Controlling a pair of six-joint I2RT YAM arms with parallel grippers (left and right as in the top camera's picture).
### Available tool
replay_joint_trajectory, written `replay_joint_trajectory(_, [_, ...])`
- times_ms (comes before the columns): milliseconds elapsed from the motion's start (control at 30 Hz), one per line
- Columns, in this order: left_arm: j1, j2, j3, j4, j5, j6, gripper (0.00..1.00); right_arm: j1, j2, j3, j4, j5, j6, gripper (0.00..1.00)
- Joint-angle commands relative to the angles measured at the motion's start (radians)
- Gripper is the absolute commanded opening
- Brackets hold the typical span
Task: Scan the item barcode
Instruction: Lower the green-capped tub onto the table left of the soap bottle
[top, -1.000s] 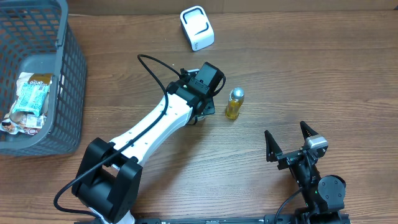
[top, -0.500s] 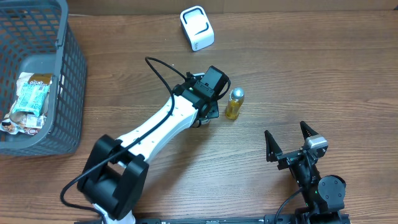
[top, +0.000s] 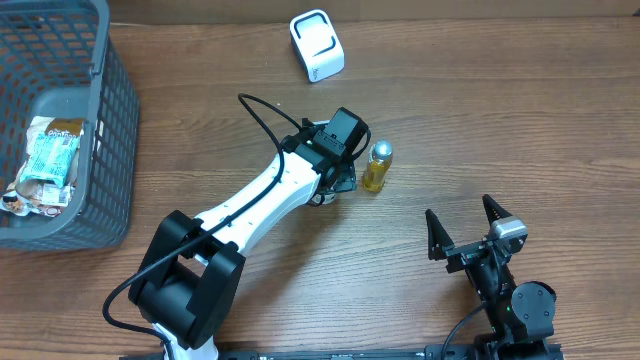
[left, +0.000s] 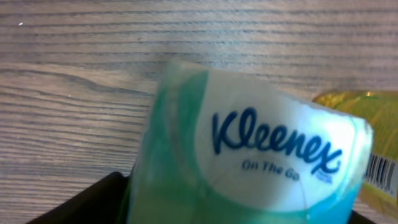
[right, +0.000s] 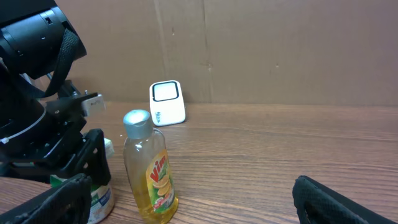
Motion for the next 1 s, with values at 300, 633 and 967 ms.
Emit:
replay_joint_trajectory(300, [0.064, 0.0, 0.271, -0.242, 0.066, 0.211, 0.98, -0.002, -0.01, -0.011, 0.005, -0.005, -0.002, 1.0])
replay_joint_trajectory(633, [0.148, 0.006, 0.292, -0.314, 0.206, 0.422, 0.59, -0.002, -0.01, -0.011, 0.005, -0.005, -0.002, 1.0])
replay_joint_trajectory(967, [0.172, 0.085, 0.286, -0.314, 0.27, 0.43, 0.45, -0.002, -0.01, -0.011, 0.005, -0.005, -0.002, 1.0])
